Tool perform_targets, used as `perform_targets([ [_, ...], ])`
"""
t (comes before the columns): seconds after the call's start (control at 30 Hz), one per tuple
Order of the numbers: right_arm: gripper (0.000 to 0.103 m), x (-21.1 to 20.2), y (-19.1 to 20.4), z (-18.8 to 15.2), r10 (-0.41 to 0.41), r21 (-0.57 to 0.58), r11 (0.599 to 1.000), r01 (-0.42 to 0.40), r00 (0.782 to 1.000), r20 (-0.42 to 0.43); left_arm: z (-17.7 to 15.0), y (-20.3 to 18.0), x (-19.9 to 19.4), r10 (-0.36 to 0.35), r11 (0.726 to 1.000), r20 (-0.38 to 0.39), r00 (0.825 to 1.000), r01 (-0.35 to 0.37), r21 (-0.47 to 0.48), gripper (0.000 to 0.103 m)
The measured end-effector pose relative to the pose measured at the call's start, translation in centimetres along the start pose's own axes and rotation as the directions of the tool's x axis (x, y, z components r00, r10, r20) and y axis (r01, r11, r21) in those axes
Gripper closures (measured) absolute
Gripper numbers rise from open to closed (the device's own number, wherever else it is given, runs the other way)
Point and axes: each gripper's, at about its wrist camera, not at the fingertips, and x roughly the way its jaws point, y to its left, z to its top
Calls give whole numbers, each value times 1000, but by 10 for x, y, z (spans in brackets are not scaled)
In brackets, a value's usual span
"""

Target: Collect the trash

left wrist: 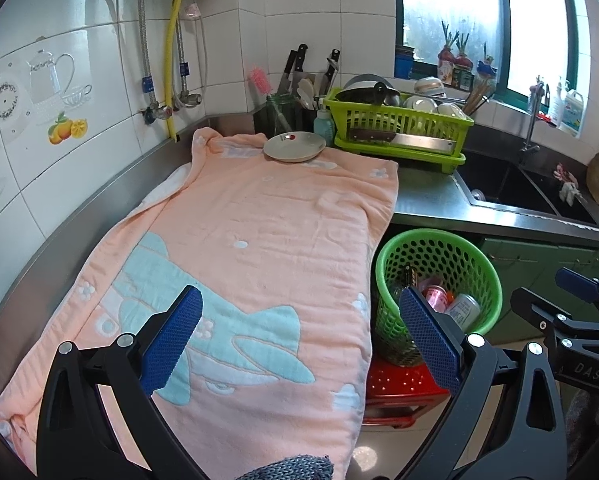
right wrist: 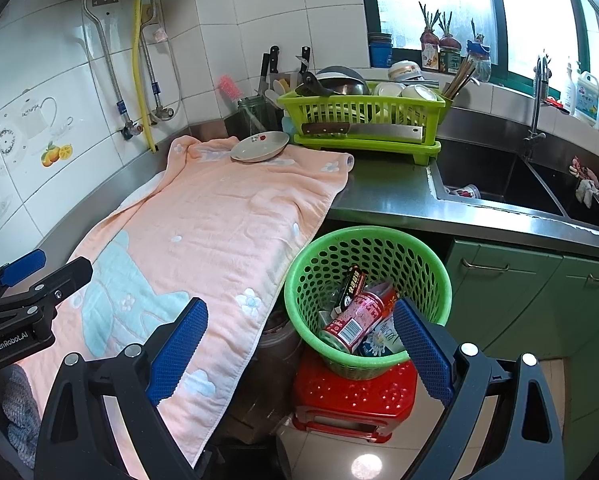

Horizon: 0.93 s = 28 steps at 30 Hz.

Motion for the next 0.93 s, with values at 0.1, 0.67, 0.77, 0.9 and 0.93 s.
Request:
perform_targets([
  [0.1,12,0,0,0,-1,-3,1000,1,1000,-2,0,-1,-1,9,1000,5,1000,-9,5,6],
  [0.67,11,2,2,-2,-11,2,1000,11,1000,-3,-1,-1,7,-12,1000,-47,999,11,-6,5],
  [0.77,10,2,2,-3,-13,2,1000,13,1000,0,-1,-1,7,-13,1000,-48,999,13,-7,5],
  [0.9,10,3,2,-4,-13,2,1000,13,1000,-2,-1,-2,8,-10,1000,-50,999,10,-9,5],
  [0.93,10,3,2,-4,-13,2,1000,13,1000,-2,-2,-2,8,-10,1000,-49,999,10,-10,5],
])
